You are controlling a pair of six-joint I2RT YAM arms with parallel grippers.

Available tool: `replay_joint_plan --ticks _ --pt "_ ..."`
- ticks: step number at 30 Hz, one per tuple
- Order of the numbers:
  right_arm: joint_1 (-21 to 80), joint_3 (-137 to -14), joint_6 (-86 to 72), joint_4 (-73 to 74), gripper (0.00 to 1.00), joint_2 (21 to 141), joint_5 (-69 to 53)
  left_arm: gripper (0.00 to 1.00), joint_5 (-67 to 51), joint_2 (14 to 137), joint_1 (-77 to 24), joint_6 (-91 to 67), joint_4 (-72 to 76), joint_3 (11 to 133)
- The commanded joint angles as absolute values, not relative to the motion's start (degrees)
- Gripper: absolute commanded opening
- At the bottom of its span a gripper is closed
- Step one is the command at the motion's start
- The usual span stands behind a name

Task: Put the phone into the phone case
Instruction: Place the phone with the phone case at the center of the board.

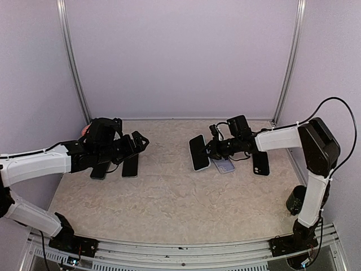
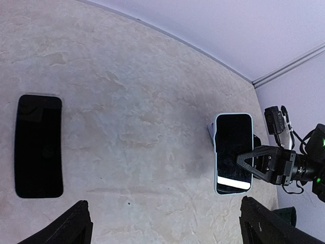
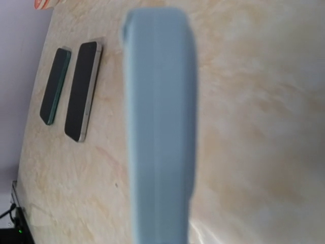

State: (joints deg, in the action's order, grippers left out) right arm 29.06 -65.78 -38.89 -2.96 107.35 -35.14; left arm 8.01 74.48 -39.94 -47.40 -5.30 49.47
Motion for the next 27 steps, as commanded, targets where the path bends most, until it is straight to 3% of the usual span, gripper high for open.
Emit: replay_joint_plan --ticks 1,19,27 --pt "31.97 -72.96 -44.15 -7.76 0.0 113.28 -34.89 0.99 8.58 71.21 -36.21 -46.23 -9.14 47.0" --pt "38.07 -84.47 -56.18 -9.36 0.0 127.44 -27.56 0.99 8.94 67.07 -33.33 -46.74 -9.99 41.49" --pt "38.4 -85.69 -55.91 -7.13 0.13 129.08 -26.87 0.99 8.3 67.08 -32.63 -46.76 -9.66 41.61"
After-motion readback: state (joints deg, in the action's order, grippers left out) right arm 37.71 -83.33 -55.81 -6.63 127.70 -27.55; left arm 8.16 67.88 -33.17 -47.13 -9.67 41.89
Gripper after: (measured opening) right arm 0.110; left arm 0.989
